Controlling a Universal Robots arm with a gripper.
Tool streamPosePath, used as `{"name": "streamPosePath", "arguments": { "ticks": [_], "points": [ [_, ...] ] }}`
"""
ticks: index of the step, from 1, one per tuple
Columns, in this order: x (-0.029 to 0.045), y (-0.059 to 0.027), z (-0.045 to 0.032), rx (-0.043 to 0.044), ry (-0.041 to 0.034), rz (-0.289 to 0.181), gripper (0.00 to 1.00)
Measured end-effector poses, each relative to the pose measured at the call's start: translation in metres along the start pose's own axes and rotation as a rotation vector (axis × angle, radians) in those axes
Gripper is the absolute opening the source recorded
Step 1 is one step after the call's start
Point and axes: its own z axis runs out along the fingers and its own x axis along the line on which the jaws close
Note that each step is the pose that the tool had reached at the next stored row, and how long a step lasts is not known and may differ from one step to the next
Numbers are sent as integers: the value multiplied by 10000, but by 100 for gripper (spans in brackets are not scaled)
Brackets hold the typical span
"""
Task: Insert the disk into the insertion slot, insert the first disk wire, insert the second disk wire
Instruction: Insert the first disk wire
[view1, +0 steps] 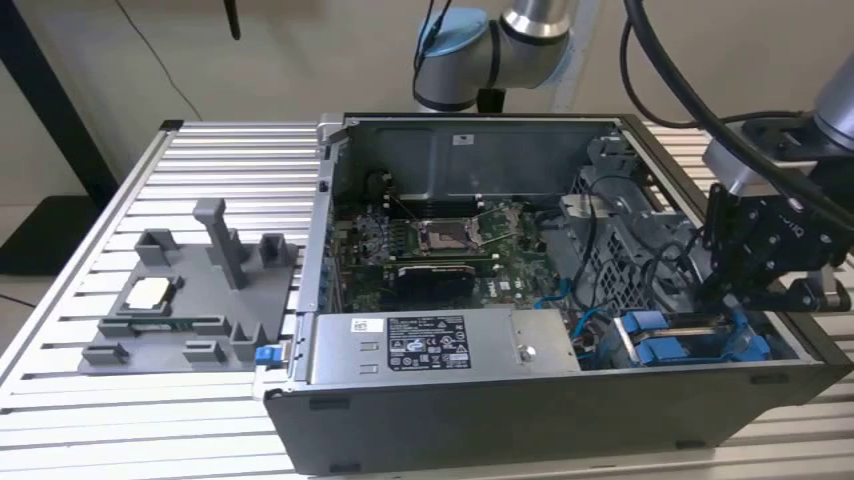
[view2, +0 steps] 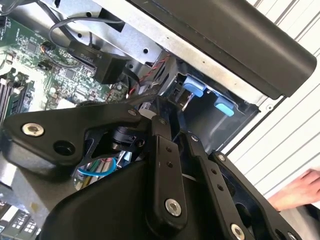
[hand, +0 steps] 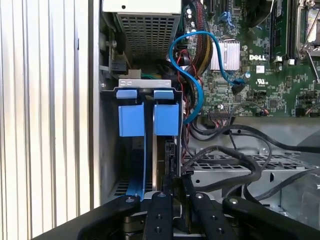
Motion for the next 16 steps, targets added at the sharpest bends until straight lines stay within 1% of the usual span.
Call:
{"name": "streamPosePath", "arguments": {
  "ticks": [10,14,15,16],
  "points": [
    [5,-17,49,0,0,1,19],
    [8,-20,103,2,21,1,19],
    [8,-20,121,-2,-2,1,19],
    [8,-21,126,0,-7,1,20]
  ]
}}
